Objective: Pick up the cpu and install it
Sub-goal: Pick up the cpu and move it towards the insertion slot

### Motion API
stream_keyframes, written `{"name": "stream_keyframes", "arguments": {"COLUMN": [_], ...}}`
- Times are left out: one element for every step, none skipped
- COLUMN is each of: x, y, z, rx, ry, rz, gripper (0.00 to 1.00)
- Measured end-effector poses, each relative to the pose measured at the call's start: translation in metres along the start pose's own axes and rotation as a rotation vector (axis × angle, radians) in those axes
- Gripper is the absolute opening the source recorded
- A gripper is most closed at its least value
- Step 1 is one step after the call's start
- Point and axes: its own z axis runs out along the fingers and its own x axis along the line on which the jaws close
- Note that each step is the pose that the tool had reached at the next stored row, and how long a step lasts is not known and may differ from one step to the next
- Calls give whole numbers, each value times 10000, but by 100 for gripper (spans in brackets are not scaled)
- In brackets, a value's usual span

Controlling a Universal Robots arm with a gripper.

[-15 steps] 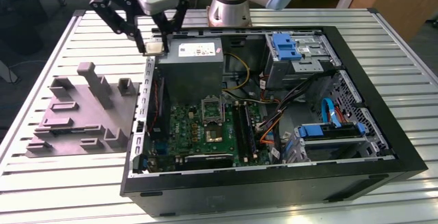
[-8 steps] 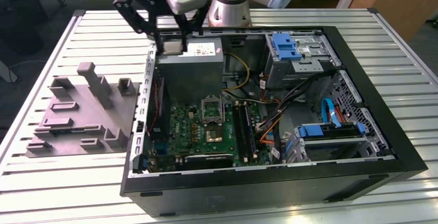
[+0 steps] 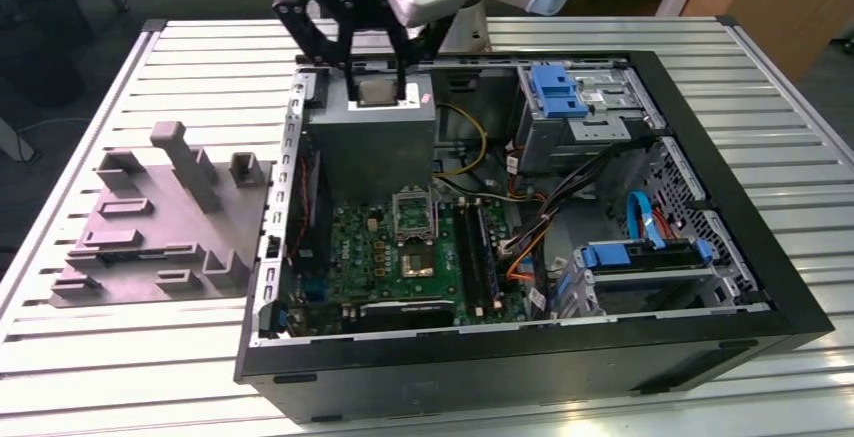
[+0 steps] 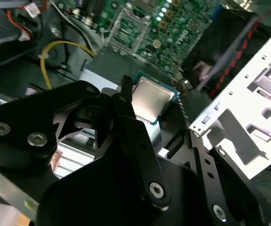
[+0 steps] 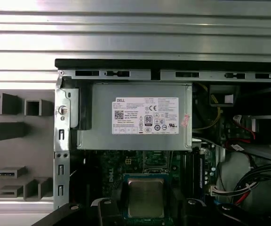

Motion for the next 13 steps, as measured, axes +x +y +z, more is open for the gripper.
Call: {"name": "stream_keyframes", "arguments": {"x": [-45, -94, -139, -184, -229, -275, -320, -361, -382, -394, -399, -402, -404], "y": [0, 1, 1, 2, 2, 3, 3, 3, -1, -12, -28, -48, -70], "z": [1, 2, 3, 4, 5, 7, 8, 9, 9, 9, 11, 13, 15], "rx": [0, 0, 1, 0, 1, -1, 0, -1, 0, 1, -1, 0, 1], "ry": [0, 0, 0, 0, 0, -1, 0, 0, 0, 1, -1, 0, 0], "rz": [-1, 0, 1, -1, -1, 1, -1, -2, 1, 5, 8, 11, 14], "gripper": [47, 47, 47, 47, 47, 47, 47, 47, 47, 47, 47, 47, 47]}}
